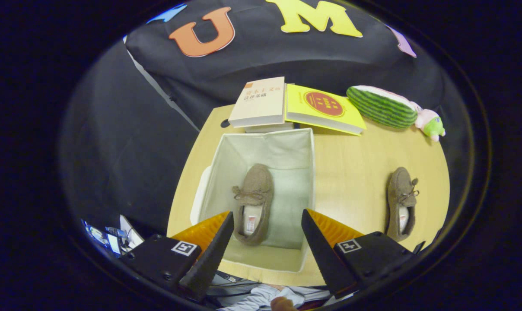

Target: Open the storage box then place both shoes into the box .Put the left shoe in first, then the right shoe, with the right side of both shoes facing outward in a uniform manner.

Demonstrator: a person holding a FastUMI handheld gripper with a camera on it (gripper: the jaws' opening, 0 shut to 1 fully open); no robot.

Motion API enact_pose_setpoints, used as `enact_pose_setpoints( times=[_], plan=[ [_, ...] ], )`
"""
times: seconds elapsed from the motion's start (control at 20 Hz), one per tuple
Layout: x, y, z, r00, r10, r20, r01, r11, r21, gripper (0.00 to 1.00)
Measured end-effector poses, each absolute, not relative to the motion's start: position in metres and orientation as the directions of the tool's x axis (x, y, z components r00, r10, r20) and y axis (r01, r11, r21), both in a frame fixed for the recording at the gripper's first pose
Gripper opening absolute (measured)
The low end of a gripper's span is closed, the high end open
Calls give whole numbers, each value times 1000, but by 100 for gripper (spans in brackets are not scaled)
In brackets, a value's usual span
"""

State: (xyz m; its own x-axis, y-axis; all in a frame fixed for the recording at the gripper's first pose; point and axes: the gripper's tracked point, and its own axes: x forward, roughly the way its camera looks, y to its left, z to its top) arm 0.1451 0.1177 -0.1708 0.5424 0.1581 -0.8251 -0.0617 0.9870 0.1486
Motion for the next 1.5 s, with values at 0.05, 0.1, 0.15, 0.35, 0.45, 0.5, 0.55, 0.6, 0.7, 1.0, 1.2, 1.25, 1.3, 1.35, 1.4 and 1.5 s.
enact_pose_setpoints(
  times=[0.05,0.1,0.15,0.35,0.45,0.5,0.55,0.6,0.7,1.0,1.2,1.25,1.3,1.35,1.4,1.5],
  plan=[
    [144,108,-169,548,147,-824,-53,988,142,100],
    [144,98,-167,553,138,-822,-46,990,135,100],
    [142,88,-167,554,130,-823,-38,991,131,100],
    [135,42,-173,541,92,-836,11,993,116,100],
    [135,14,-178,540,48,-840,38,996,81,100],
    [134,2,-181,533,32,-845,49,996,69,100],
    [136,-7,-185,525,22,-851,59,996,62,100],
    [135,-18,-187,519,15,-854,70,996,60,100],
    [133,-42,-194,506,-4,-862,86,995,46,100],
    [131,-112,-218,461,-91,-883,192,981,-1,100],
    [129,-165,-238,425,-199,-883,215,970,-115,100],
    [126,-179,-242,412,-225,-883,215,966,-146,100],
    [123,-190,-245,399,-235,-886,220,963,-156,100],
    [122,-197,-251,389,-236,-891,230,961,-154,100],
    [121,-203,-256,376,-228,-898,240,960,-143,100],
    [117,-216,-266,348,-230,-909,269,953,-138,100]
  ],
)
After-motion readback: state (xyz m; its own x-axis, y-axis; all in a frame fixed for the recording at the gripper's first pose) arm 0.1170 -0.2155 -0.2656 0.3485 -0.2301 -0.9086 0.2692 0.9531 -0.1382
